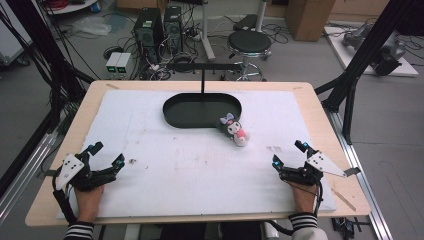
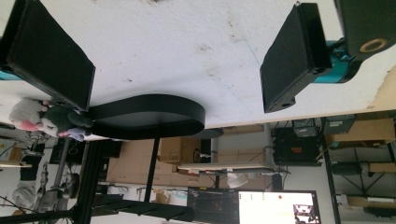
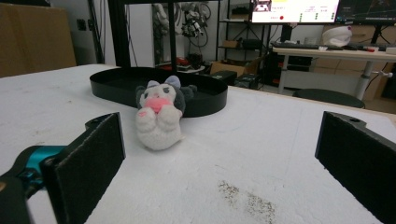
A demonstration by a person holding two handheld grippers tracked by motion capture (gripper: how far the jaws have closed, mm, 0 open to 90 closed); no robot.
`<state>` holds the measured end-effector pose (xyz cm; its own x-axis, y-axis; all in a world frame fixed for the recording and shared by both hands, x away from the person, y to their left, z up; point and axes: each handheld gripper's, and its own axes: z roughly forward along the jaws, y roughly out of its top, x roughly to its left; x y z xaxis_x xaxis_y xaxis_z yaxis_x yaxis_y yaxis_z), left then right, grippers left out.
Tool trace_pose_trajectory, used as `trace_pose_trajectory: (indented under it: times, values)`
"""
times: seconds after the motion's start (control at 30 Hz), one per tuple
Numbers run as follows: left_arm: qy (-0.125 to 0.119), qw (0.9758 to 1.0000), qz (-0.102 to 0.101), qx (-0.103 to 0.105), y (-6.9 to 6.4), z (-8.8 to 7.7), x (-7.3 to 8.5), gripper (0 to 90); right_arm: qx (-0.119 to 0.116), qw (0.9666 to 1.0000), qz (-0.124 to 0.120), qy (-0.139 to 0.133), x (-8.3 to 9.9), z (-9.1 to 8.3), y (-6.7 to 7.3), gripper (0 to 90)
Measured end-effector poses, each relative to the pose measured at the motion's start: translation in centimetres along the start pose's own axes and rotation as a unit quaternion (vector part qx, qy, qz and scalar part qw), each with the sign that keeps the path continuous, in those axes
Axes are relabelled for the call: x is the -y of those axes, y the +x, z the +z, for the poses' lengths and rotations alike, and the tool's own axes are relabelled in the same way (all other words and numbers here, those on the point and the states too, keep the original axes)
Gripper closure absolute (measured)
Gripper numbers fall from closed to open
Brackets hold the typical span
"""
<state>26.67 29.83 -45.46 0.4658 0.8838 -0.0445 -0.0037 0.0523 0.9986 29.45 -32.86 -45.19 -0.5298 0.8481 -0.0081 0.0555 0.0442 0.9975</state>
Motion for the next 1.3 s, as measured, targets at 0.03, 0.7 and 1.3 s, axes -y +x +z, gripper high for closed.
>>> trace_pose_trajectory:
  times: [0.03, 0.7, 1.3]
  values:
    - [0.001, 1.0, 0.002, -0.001, -0.02, -0.01, -0.01, 10.5, 0.0, 1.0, 0.006, 0.003, -0.01, -0.02, 0.02, 0.4]
    - [0.0, 1.0, -0.005, -0.002, 0.04, 0.05, -0.03, 10.6, 0.014, 0.9998, 0.005, 0.015, -0.13, 0.26, 0.07, 0.4]
    - [0.001, 1.0, 0.0, -0.001, -0.03, 0.05, -0.03, 10.6, 0.011, 0.9998, 0.006, 0.015, -0.12, 0.25, 0.04, 0.4]
